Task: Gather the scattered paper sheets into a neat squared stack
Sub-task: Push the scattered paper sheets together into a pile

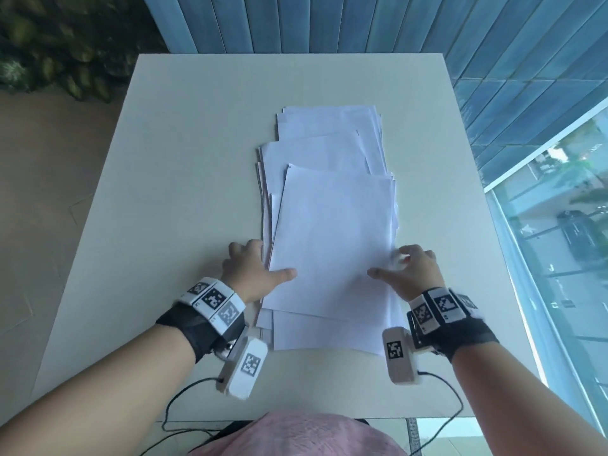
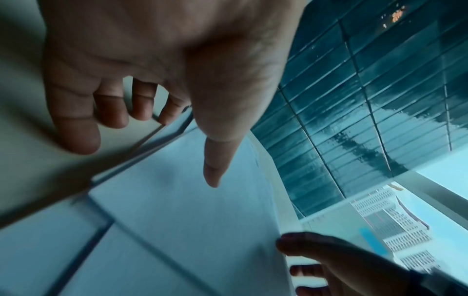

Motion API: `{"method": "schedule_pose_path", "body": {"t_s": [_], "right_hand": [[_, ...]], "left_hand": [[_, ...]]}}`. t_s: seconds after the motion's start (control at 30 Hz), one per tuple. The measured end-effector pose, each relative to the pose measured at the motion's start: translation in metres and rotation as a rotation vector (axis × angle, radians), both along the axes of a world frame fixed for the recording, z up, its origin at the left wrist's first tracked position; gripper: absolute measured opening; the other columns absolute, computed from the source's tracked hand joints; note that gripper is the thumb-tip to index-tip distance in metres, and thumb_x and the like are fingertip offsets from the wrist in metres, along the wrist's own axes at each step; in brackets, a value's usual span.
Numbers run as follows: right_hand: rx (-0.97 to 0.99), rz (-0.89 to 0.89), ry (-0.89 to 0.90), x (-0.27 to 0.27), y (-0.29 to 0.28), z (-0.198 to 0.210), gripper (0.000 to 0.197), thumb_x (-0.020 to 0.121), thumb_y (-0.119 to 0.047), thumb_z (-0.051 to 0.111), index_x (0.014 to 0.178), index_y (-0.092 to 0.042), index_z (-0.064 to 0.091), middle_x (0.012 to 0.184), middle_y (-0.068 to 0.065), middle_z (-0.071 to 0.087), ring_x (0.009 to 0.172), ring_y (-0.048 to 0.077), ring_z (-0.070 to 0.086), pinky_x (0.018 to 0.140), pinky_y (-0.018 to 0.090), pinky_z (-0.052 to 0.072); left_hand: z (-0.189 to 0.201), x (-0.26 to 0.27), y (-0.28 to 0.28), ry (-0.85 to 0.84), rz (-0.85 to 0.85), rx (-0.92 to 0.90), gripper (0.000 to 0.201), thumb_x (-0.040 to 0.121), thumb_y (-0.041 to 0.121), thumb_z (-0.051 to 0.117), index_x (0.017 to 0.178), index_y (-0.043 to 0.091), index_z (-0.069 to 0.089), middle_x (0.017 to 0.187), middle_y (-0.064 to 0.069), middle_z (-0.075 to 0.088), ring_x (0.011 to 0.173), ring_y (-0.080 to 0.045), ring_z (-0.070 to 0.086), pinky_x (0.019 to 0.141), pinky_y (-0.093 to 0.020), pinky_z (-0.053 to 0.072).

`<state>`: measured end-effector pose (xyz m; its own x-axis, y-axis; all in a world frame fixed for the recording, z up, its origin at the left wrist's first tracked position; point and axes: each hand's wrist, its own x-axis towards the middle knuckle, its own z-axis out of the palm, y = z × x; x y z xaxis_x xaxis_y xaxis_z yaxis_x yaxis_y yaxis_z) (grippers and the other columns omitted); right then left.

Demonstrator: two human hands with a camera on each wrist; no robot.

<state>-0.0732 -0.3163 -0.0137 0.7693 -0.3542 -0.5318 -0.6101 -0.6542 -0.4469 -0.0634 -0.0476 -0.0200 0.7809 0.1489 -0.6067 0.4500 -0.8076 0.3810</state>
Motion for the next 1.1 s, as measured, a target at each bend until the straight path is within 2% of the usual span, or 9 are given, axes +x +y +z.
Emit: {"method": "schedule_pose_path", "body": {"t_s": [0.1,0.23,0.4,0.57,0.67,0.73,0.83,0.97,1.1], "right_hand": [[0.047,0.04,-0.033,-0.018,0.007,-0.004,0.074,0.066,-0.027,0.082,0.127,-0.013,0.045,0.122,0.01,0.05,0.087,0.017,0.049,0.078,0.027,0.042],[0.065,-0.006,-0.082,-0.024,0.013,-0.008,0.068,0.069,-0.02,0.08,0.127,-0.011,0.046,0.124,0.01,0.049,0.086,0.017,0.048,0.077,0.028,0.042],[0.015,-0.019,-0.044,-0.036,-0.006,-0.008,0.059,0.071,-0.027,0.077,0.121,-0.009,0.052,0.119,0.011,0.054,0.086,0.019,0.051,0.081,0.029,0.042],[0.043,0.021,0.001,-0.05,0.006,-0.011,0.06,0.072,-0.029,0.076,0.12,-0.008,0.049,0.11,0.009,0.058,0.104,0.027,0.056,0.083,0.033,0.043],[0.021,0.019,-0.004,-0.044,0.0,-0.011,0.054,0.073,-0.033,0.075,0.115,-0.008,0.053,0.103,0.008,0.06,0.094,0.025,0.056,0.079,0.031,0.043],[-0.022,0.012,-0.027,-0.032,-0.008,-0.011,0.058,0.072,-0.039,0.074,0.117,-0.008,0.053,0.114,0.011,0.058,0.098,0.026,0.056,0.085,0.033,0.045],[-0.086,-0.016,-0.106,0.001,-0.007,-0.01,0.079,0.069,-0.044,0.075,0.132,-0.009,0.044,0.131,0.014,0.044,0.121,0.033,0.044,0.101,0.042,0.04],[-0.131,0.024,-0.133,0.051,0.005,-0.009,0.093,0.063,-0.046,0.079,0.137,-0.009,0.038,0.136,0.015,0.038,0.126,0.034,0.034,0.105,0.04,0.032],[-0.063,0.001,-0.102,0.086,0.011,-0.008,0.085,0.061,-0.04,0.083,0.13,-0.009,0.045,0.13,0.014,0.042,0.12,0.034,0.044,0.101,0.04,0.039]], "left_hand": [[-0.003,-0.022,-0.011,0.017,-0.064,-0.012,0.103,0.062,0.058,0.076,0.142,0.017,0.027,0.139,-0.01,0.029,0.126,-0.033,0.044,0.105,-0.042,0.04],[-0.004,-0.028,-0.021,-0.035,-0.054,-0.014,0.096,0.067,0.049,0.077,0.141,0.013,0.027,0.137,-0.011,0.033,0.122,-0.033,0.048,0.102,-0.041,0.042],[0.0,-0.042,-0.005,-0.031,0.031,0.025,0.073,0.073,0.048,0.073,0.124,0.007,0.04,0.129,-0.013,0.042,0.113,-0.031,0.052,0.095,-0.035,0.044],[0.004,-0.056,-0.016,0.022,0.044,-0.036,0.068,0.075,0.046,0.074,0.119,0.006,0.041,0.118,-0.007,0.051,0.109,-0.026,0.054,0.085,-0.029,0.042],[0.006,-0.049,-0.01,-0.018,0.071,-0.024,0.062,0.075,0.048,0.072,0.113,0.007,0.046,0.116,-0.007,0.055,0.1,-0.024,0.056,0.08,-0.029,0.042],[0.005,-0.04,-0.004,-0.07,0.105,0.001,0.067,0.074,0.05,0.072,0.116,0.005,0.047,0.122,-0.012,0.051,0.106,-0.027,0.054,0.089,-0.031,0.044],[0.005,-0.012,-0.009,-0.124,0.162,0.011,0.083,0.071,0.055,0.073,0.129,0.004,0.043,0.133,-0.016,0.04,0.119,-0.032,0.049,0.102,-0.037,0.042],[0.004,0.038,-0.034,-0.052,0.158,0.074,0.102,0.064,0.067,0.07,0.134,0.003,0.035,0.136,-0.017,0.037,0.124,-0.034,0.048,0.101,-0.043,0.044],[0.006,0.072,-0.05,-0.021,0.167,0.093,0.104,0.065,0.064,0.072,0.137,0.002,0.029,0.139,-0.017,0.04,0.13,-0.032,0.044,0.1,-0.042,0.041]]}}
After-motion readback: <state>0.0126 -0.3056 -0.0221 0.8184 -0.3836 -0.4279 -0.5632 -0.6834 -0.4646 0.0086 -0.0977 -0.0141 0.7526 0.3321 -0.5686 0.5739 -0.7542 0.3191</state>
